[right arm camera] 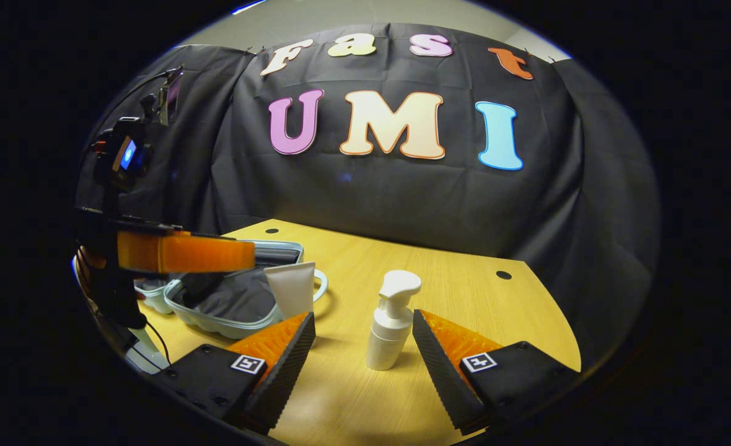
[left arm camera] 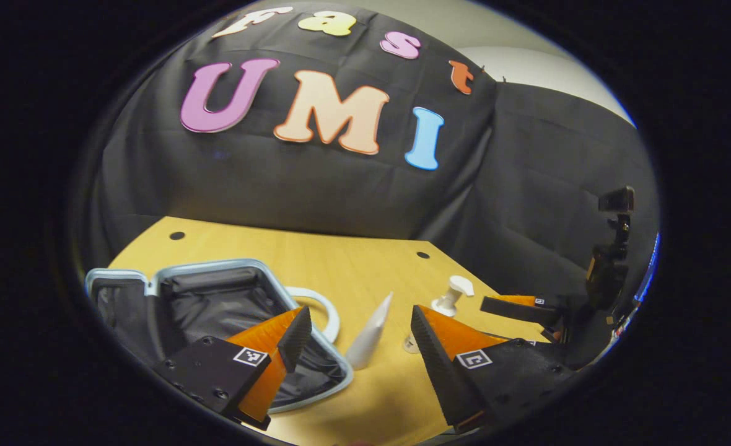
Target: First open the suitcase, pack the skin care products into it, and then close the suitcase.
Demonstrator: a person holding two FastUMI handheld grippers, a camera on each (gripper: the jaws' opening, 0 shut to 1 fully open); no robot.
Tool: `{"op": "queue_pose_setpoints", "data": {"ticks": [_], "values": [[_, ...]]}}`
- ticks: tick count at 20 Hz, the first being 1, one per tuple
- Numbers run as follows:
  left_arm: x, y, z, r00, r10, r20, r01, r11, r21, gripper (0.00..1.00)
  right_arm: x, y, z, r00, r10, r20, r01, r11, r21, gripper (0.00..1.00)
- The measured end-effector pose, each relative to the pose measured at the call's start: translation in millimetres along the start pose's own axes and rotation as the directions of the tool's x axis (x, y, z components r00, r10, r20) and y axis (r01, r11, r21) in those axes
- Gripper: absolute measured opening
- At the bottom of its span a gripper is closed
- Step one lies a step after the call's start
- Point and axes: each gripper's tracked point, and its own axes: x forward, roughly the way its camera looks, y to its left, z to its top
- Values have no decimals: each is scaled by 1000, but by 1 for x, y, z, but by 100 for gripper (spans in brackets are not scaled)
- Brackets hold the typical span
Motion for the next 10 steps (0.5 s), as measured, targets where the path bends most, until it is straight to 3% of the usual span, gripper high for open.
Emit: {"op": "queue_pose_setpoints", "data": {"ticks": [4,7,8,10], "values": [[31,-11,-25,999,-25,-22,25,1000,-19,94,11,-14,-22,1000,-21,-22,21,1000,7,99],[51,-5,-43,998,-2,-55,0,1000,-28,94,16,-22,-27,999,-32,-33,33,999,11,100],[57,-3,-50,998,9,-70,-11,1000,-30,99,18,-24,-28,999,-38,-33,38,999,8,99],[69,0,-64,994,27,-109,-32,999,-41,90,24,-29,-30,998,-48,-34,48,999,1,99]]}}
